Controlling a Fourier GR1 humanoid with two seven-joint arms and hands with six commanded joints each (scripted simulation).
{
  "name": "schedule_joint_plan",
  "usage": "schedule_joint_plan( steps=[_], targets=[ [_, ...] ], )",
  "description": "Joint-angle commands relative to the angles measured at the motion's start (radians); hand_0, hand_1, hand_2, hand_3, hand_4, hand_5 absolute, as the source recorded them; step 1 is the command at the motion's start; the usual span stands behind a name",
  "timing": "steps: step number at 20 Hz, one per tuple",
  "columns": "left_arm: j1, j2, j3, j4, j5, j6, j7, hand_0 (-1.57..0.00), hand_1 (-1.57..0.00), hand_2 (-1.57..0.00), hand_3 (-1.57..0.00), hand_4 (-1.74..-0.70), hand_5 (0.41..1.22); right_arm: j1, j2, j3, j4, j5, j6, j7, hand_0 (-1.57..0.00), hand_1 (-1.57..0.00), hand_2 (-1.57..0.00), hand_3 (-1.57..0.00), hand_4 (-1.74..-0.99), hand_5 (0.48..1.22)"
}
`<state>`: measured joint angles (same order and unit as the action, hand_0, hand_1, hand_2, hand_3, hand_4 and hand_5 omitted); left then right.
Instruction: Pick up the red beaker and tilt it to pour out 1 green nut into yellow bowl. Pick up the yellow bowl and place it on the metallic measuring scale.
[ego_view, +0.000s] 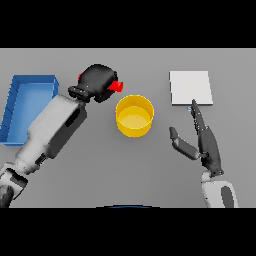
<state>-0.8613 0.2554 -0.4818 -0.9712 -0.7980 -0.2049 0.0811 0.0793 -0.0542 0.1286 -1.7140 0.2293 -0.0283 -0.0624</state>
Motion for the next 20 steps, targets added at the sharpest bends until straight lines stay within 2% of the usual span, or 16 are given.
schedule_joint_plan(
  steps=[1, 3, 5, 7, 12, 15, 20],
  targets=[
    [-0.021, 0.006, -0.023, 0.020, -0.032, -0.016, 0.001, -1.57, -1.57, -1.57, -1.49, -1.70, 1.205, 0.011, -0.001, 0.001, -0.012, -0.008, 0.007, -0.007, 0.00, 0.00, 0.00, 0.00, -1.190, 0.675],
    [-0.061, 0.024, -0.071, 0.037, -0.083, -0.057, -0.036, -1.57, -1.57, -1.57, -1.38, -1.71, 1.211, 0.025, 0.008, 0.003, 0.000, -0.011, 0.008, 0.001, 0.00, 0.00, 0.00, 0.00, -1.195, 0.671],
    [-0.119, 0.022, -0.124, 0.064, -0.137, -0.107, -0.053, -1.57, -1.57, -1.57, -1.35, -1.72, 1.215, 0.011, 0.020, -0.004, 0.007, -0.034, 0.011, 0.006, 0.00, 0.00, 0.00, 0.00, -1.197, 0.659],
    [-0.142, 0.019, -0.164, 0.087, -0.177, -0.121, -0.083, -1.57, -1.57, -1.57, -1.29, -1.72, 1.217, 0.014, 0.023, -0.007, 0.008, -0.043, 0.014, 0.001, 0.00, 0.00, 0.00, 0.00, -1.206, 0.639],
    [-0.206, 0.011, -0.270, 0.132, -0.278, -0.134, -0.179, -1.57, -1.57, -1.57, -1.48, -1.73, 1.220, 0.023, 0.025, -0.005, 0.006, -0.018, -0.010, -0.029, 0.00, 0.00, 0.00, 0.00, -1.214, 0.600],
    [-0.256, 0.011, -0.328, 0.149, -0.339, -0.136, -0.219, -1.57, -1.57, -1.57, -1.52, -1.73, 1.220, 0.005, 0.029, -0.010, 0.015, -0.010, -0.024, -0.017, 0.00, 0.00, 0.00, 0.00, -1.193, 0.578],
    [-0.306, 0.005, -0.437, 0.172, -0.449, -0.139, -0.251, -1.57, -1.57, -1.57, -1.56, -1.74, 1.221, 0.017, 0.026, -0.006, 0.007, -0.010, -0.020, -0.041, 0.00, 0.00, 0.00, 0.00, -1.148, 0.566]
  ],
)
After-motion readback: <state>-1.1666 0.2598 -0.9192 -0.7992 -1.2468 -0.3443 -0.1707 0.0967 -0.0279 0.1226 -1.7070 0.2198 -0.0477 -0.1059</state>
